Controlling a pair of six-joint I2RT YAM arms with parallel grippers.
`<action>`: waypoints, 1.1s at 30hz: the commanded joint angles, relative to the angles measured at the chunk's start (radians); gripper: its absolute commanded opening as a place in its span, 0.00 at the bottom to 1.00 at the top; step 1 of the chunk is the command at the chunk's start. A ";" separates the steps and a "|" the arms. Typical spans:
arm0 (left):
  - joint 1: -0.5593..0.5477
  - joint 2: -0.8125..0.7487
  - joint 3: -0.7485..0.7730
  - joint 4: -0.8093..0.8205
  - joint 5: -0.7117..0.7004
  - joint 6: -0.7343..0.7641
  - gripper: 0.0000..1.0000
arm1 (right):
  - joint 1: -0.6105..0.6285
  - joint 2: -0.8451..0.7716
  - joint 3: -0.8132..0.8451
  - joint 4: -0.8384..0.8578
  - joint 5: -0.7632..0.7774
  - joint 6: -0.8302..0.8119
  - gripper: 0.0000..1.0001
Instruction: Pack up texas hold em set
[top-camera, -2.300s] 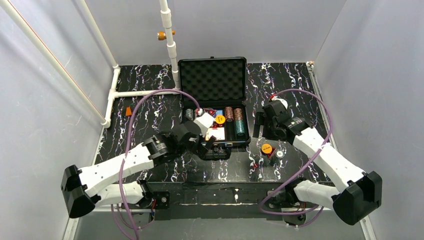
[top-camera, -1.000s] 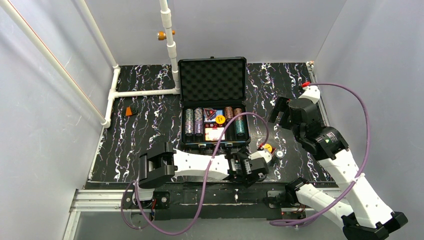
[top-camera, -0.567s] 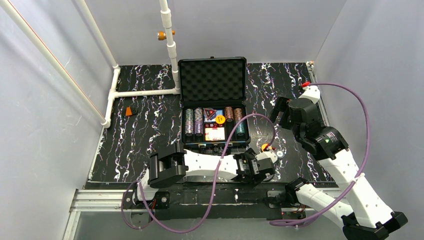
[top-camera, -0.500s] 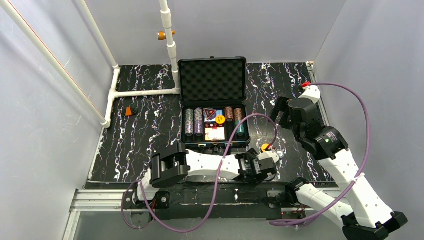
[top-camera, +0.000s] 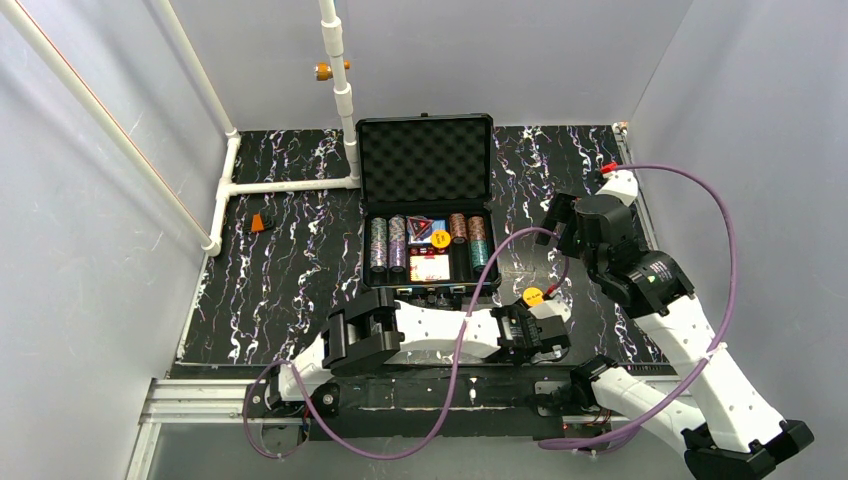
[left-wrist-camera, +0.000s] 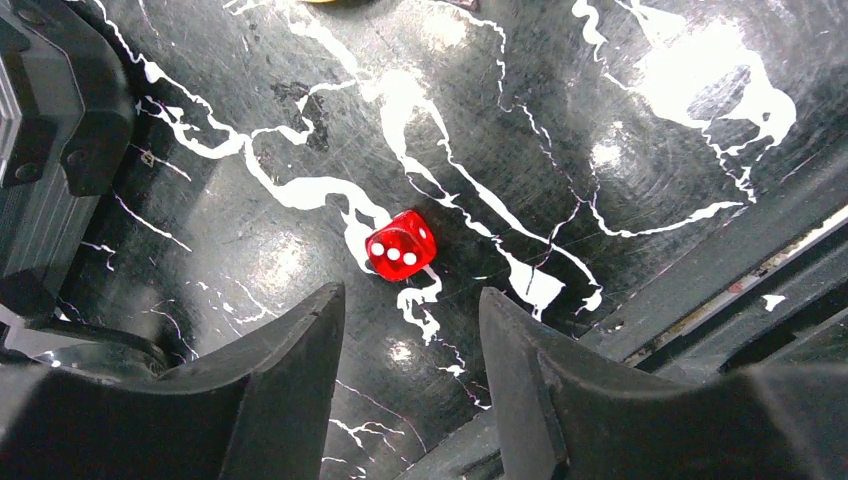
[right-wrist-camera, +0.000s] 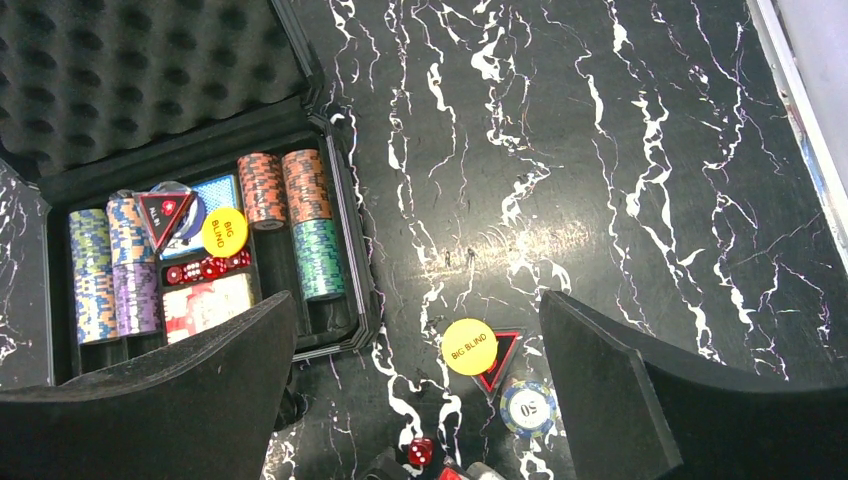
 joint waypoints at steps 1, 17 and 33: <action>0.019 0.002 0.041 -0.040 -0.035 -0.035 0.49 | -0.002 0.002 0.029 0.052 0.004 -0.010 0.98; 0.053 0.024 0.048 -0.021 0.033 -0.073 0.41 | -0.002 0.023 0.017 0.071 -0.016 -0.019 0.98; 0.060 0.041 0.061 -0.004 0.064 -0.064 0.34 | -0.002 0.035 0.011 0.078 -0.025 -0.021 0.99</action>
